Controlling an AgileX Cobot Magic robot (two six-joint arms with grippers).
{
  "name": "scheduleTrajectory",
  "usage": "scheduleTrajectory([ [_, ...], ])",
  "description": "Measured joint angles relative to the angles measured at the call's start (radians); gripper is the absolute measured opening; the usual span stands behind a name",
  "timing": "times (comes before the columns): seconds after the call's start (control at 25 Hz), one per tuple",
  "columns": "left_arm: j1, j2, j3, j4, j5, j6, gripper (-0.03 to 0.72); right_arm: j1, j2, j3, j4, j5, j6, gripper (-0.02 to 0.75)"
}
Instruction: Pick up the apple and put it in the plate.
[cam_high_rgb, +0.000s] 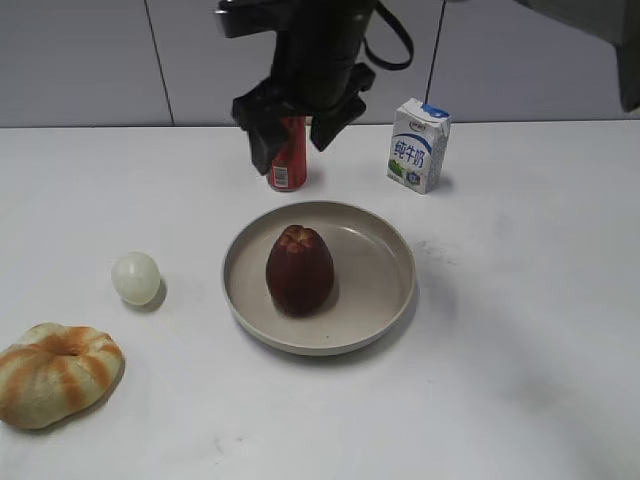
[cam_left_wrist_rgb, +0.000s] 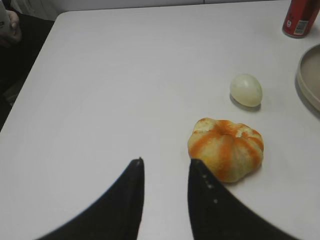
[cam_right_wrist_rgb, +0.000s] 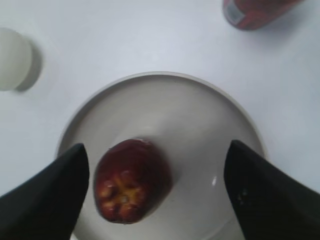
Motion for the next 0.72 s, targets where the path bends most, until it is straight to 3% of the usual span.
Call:
scheduleTrajectory([
  [0.24,0.0,0.0,0.0,0.0,0.0,0.0,0.238,-0.173,-0.037,0.027,-0.001,0.001,0.029,0.622],
  [0.56,0.0,0.0,0.0,0.0,0.0,0.0,0.238,-0.473,-0.205,0.218,-0.052,0.001,0.034,0.601],
  [0.72,0.0,0.0,0.0,0.0,0.0,0.0,0.238,-0.553,-0.297,0.317,-0.081,0.001,0.037,0.594],
])
